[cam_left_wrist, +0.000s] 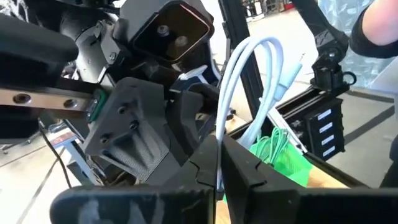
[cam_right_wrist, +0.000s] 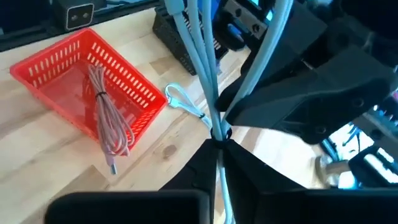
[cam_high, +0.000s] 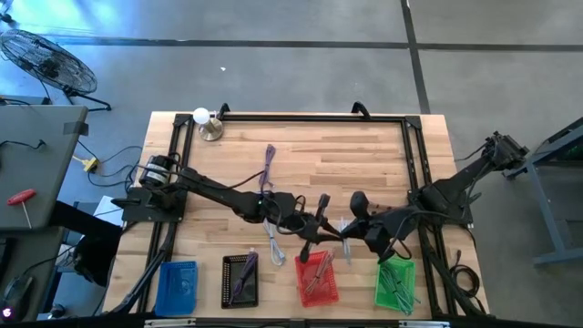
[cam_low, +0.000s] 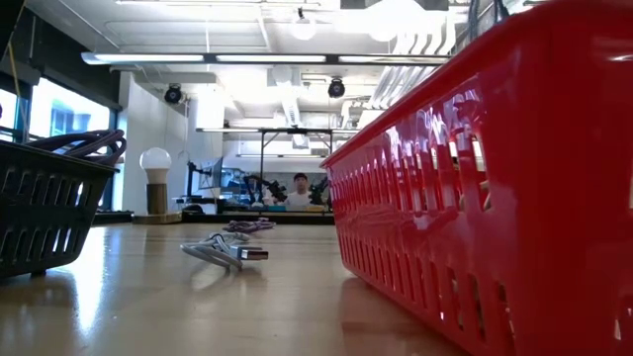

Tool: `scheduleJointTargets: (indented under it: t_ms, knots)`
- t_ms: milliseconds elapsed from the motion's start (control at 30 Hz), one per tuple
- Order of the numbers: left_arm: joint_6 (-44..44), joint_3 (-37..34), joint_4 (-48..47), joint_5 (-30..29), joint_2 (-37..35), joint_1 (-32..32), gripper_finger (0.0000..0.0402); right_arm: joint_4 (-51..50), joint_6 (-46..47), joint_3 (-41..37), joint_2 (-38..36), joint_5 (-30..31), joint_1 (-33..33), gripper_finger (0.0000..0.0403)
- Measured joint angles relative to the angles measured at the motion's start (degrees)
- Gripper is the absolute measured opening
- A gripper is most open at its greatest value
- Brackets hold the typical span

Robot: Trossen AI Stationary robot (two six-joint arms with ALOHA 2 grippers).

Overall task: Pick & Place USB Port
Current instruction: Put the right white charger cable into the blue bin

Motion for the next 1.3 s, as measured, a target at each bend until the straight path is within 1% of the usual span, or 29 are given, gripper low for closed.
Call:
scheduleJointTargets:
  t_ms: [67,233,367,467,533,600,667,733,833,933,1100,1133,1167,1300]
  knots:
    - [0.02,0.0,-0.23,-0.55,0.0,0.02,0.0003,-1.7,0.94,0.0,-0.01,1.37,0.01,0.0032]
    - [0.01,0.0,-1.15,-2.75,0.0,0.04,0.0002,-3.88,2.87,0.0,-0.2,7.71,1.24,0.0057]
    - [0.0,0.0,-1.98,-3.06,0.0,0.04,0.0001,-3.99,4.56,0.0,-1.05,8.63,2.19,0.0077]
    - [0.02,0.0,-2.28,-3.37,0.0,-0.27,0.0001,-4.69,7.2,0.0,-1.66,10.69,2.15,0.0097]
    - [0.01,0.0,-2.25,-5.6,0.0,-0.83,0.0001,-6.24,8.66,0.0,-2.05,12.16,2.09,0.0113]
    - [0.56,0.0,-3.15,-11.69,-0.47,-2.08,0.0001,-8.09,10.34,0.0,-2.35,13.9,2.12,0.0128]
    - [3.12,-0.09,-7.53,-20.61,-2.32,-4.11,0.0001,-10.35,12.0,0.0,-2.56,15.51,2.13,0.0139]
    - [5.15,-0.04,-12.24,-32.16,-4.95,-6.82,0.0,-12.83,13.58,0.0,-2.75,16.94,2.15,0.0146]
    - [4.95,0.0,-18.89,-49.79,-8.31,-11.93,0.0,-15.16,16.08,0.0,-2.81,18.5,2.15,0.0145]
    - [0.89,-0.04,-25.57,-64.69,-11.43,-17.62,0.0,-15.71,17.45,0.0,-2.79,18.67,2.13,0.0141]
    - [-9.62,0.0,-35.52,-90.18,-14.92,-27.33,0.0,-15.68,17.56,0.0,-2.79,18.41,2.03,0.0134]
    - [-10.91,-0.01,-36.19,-93.75,-15.12,-28.99,0.0,-15.57,17.56,0.0,-2.79,18.38,1.98,0.0133]
    - [-11.75,-0.02,-36.24,-94.78,-15.37,-30.67,0.0,-15.54,17.57,0.0,-2.79,18.4,1.96,0.0133]
    - [-14.02,0.0,-33.66,-95.05,-16.2,-35.28,0.0,-15.53,17.99,0.0,-2.79,18.11,1.95,0.0133]
